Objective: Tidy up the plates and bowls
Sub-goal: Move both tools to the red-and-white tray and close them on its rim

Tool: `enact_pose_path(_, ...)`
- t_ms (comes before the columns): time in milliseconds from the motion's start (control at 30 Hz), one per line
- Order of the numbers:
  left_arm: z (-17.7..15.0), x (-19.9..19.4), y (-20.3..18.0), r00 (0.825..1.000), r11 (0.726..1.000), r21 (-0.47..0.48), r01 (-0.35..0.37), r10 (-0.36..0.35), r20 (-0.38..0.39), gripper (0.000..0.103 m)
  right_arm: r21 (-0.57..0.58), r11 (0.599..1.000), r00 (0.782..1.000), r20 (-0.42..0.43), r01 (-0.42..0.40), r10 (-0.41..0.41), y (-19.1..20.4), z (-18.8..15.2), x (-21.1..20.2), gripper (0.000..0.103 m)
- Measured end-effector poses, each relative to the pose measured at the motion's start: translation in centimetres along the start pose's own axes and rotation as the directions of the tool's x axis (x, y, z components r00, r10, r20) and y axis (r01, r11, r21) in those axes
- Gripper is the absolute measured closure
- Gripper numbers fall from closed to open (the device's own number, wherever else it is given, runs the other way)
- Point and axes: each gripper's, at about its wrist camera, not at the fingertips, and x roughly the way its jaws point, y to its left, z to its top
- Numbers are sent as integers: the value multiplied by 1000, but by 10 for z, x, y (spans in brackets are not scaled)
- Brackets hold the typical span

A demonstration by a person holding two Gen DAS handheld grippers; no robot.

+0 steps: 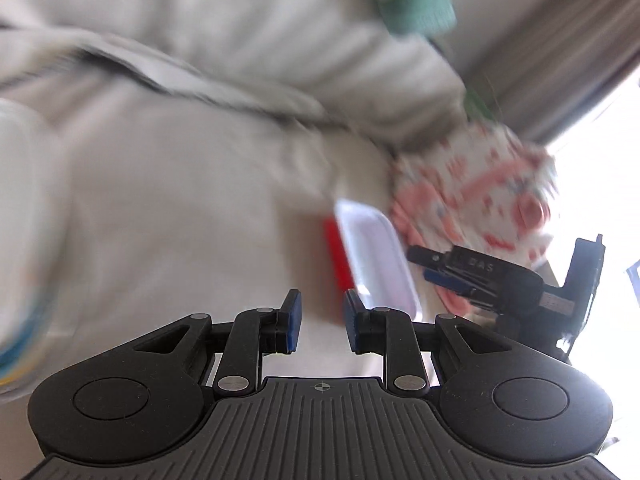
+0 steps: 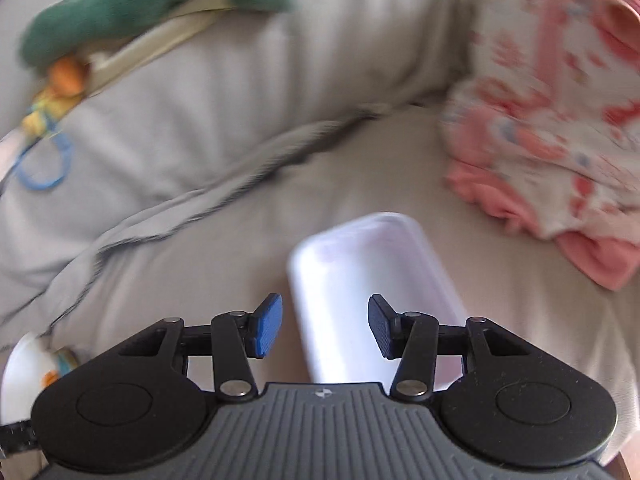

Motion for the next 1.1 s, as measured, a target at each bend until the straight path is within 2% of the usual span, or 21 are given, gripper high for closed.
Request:
enact_pose_path(133,6,78,-18,992,999,-7,49,-49,-114,77,63,996,998,-16,59,-58,-42,-1,24,55)
enact_pose_path(233,8,118,-24,985,998,-29,58,-62,-158,77,111,991,996,-41,77,-73,-60,-7,45,55)
enact_pose_path(300,9,132,-27,986,998,-29,58,-62,-156,77,145,989,997,-66,44,-34,-65,-13,56,54)
enact_pose_path(433,8,140,-26,988,1000,13,-12,14,-154,77,176,982,989,-118,-68,90,-58,-26,66,55)
enact_pose_path(500,4,133,-19,986,999,11,-40,42,-159,79,147,984,985,-129,-99,118,-47,-32,64,56)
enact_pose_path(567,-4,119,-8,987,999,-10,-35,33,-158,83,129,981,978,-133,-143,160,-35,-39,58,56)
enact_pose_path(700,-22,83,11,987,998,-22,-64,60,-149,84,94,967,946,-207,-235,250,-4,-64,55,59)
enact_pose_path(800,-37,56,28,985,996,-64,-60,48,-168,84,44,963,928,-261,-265,267,19,-86,54,59)
enact_pose_path(900,-45,23,30,989,997,-48,-58,50,-139,84,-12,964,931,-262,-266,254,34,-98,43,60)
enact_pose_path(967,-42,2,23,992,994,4,-111,111,-53,84,-11,967,936,-256,-254,242,33,-100,43,63)
enact_pose_path(1000,-38,-5,18,987,986,41,-162,162,-1,84,-1,969,937,-256,-248,239,32,-99,44,65)
enact_pose_path(1033,-34,-8,13,975,972,88,-220,216,48,83,13,969,937,-254,-246,241,30,-97,45,66)
enact_pose_path(1100,-27,-5,5,940,929,157,-336,320,115,83,24,971,941,-241,-237,236,28,-96,45,66)
